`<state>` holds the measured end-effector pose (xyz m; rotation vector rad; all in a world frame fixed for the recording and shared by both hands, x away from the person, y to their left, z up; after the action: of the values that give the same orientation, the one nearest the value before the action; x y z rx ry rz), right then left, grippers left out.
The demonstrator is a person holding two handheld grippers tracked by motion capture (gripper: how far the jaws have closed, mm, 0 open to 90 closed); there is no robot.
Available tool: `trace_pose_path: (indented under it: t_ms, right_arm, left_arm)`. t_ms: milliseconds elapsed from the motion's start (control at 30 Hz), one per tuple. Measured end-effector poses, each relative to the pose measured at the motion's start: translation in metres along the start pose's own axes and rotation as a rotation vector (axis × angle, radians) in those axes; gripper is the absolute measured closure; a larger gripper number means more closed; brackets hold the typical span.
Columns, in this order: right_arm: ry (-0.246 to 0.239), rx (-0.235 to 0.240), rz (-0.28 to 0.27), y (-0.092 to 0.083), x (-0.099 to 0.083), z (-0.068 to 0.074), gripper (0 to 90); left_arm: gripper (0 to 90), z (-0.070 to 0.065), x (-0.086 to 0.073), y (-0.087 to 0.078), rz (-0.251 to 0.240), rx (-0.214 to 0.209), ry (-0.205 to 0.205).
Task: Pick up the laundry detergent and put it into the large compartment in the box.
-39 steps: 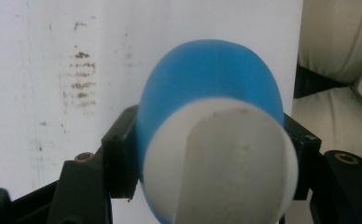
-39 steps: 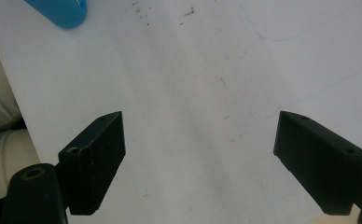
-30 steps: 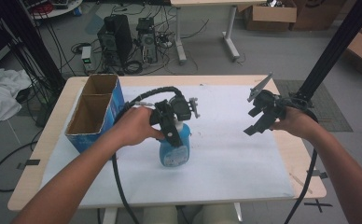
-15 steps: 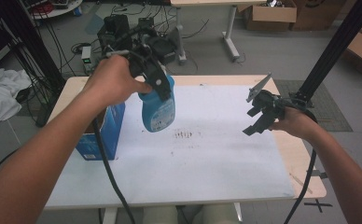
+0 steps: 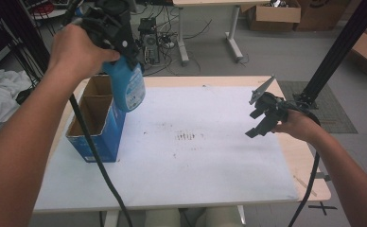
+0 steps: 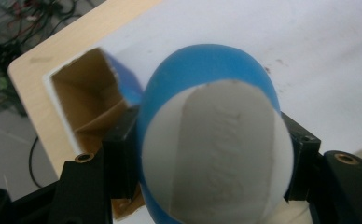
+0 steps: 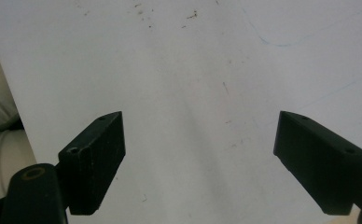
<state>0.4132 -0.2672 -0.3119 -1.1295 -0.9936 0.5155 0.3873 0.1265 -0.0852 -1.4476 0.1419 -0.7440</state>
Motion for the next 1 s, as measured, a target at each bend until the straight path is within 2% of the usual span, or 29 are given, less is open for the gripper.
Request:
trace_pose_path:
  t_ms: [67, 267, 333, 500, 667, 733, 833, 1000]
  right_arm:
    - [-0.007, 0.002, 0.003, 0.001, 0.0, 0.0, 16.5]
    - [-0.009, 0.007, -0.004, 0.002, 0.001, 0.0, 16.5]
    - [-0.006, 0.006, -0.002, 0.002, 0.001, 0.0, 16.5]
    - [0.001, 0.004, 0.001, 0.0, -0.001, -0.001, 16.6]
    - [0.0, 0.001, -0.002, 0.0, -0.003, -0.003, 16.6]
    - [0.001, 0.002, -0.003, 0.001, -0.003, -0.003, 16.6]
    - [0.006, 0.001, 0.006, 0.001, -0.004, -0.003, 16.6]
    - [0.005, 0.0, 0.004, 0.002, -0.004, -0.004, 16.6]
  left_arm:
    - [38.0, 0.013, -0.005, -0.001, 0.015, 0.013, -0.052]
    - [38.0, 0.036, -0.015, 0.004, 0.05, 0.063, -0.159]
    - [38.0, 0.046, -0.019, 0.004, 0.039, 0.071, -0.214]
    - [38.0, 0.063, -0.029, 0.005, 0.023, 0.093, -0.311]
    - [38.0, 0.074, -0.038, 0.015, 0.033, 0.129, -0.356]
    - [38.0, 0.075, -0.041, 0.018, 0.04, 0.131, -0.352]
    - [38.0, 0.081, -0.049, 0.03, 0.042, 0.136, -0.373]
    - [38.0, 0.087, -0.057, 0.043, 0.056, 0.138, -0.385]
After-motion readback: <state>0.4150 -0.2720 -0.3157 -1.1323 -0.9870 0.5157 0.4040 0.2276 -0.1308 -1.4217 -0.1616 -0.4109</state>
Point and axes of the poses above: each handheld gripper's, and its own axes: y roughly forward along the jaws, x roughly out of its top, z roughly to its left, the point moved 2 cm from there along y, roughly forward along the jaws, and after that the axes turned 9 degrees about y, right-handed, at the moved point
